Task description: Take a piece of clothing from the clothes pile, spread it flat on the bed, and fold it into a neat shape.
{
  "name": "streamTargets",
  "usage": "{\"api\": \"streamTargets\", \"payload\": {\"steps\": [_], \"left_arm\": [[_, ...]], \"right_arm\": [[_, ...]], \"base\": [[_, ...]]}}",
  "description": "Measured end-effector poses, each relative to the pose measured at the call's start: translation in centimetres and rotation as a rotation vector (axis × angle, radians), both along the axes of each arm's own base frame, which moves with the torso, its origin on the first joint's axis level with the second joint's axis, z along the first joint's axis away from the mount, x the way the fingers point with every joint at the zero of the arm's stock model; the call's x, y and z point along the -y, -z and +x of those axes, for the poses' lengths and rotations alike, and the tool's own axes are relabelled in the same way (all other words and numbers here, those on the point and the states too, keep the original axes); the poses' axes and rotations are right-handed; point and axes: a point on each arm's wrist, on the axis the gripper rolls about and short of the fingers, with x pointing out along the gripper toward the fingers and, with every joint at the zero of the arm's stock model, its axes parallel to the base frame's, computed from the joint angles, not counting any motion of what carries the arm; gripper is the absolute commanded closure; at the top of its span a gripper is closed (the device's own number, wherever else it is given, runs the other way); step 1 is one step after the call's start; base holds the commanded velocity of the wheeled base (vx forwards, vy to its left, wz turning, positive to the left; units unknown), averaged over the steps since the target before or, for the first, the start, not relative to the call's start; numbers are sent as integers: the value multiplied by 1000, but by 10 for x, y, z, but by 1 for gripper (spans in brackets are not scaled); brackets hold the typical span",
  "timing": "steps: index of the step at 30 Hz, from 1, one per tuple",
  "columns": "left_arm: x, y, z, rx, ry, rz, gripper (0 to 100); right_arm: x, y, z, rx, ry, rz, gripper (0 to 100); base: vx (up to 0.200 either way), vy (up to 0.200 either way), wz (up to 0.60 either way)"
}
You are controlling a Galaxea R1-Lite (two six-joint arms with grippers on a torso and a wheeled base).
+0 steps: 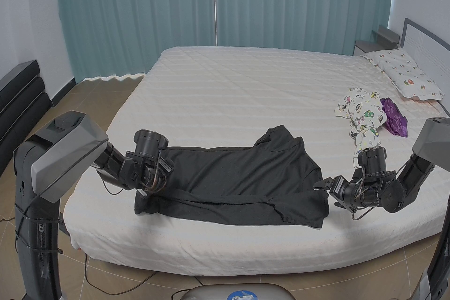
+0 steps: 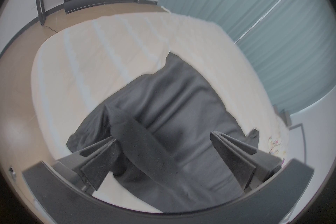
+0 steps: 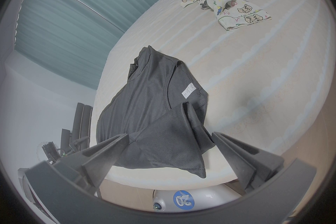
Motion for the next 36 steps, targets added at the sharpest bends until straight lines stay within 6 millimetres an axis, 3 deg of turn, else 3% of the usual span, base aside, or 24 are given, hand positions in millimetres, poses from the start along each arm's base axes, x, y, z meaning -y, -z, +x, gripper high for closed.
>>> {"api": "streamTargets", "payload": {"steps": [9, 17, 29, 36], "left_arm": [[-35, 2, 24, 117, -106, -18, 0], [-44, 4, 20, 58, -69, -67, 0], [1, -22, -15, 48, 31, -156, 0], [26, -19, -28, 28, 102, -146, 0]], "right_arm": [[0, 1, 1, -2, -1, 1, 0], [0, 3, 0, -11, 0, 2, 0], [0, 3, 0, -11, 0, 2, 0], [0, 4, -1, -14, -2, -1, 0]], "base": [[0, 0, 0], [0, 0, 0], [0, 0, 0], [0, 0, 0]]}}
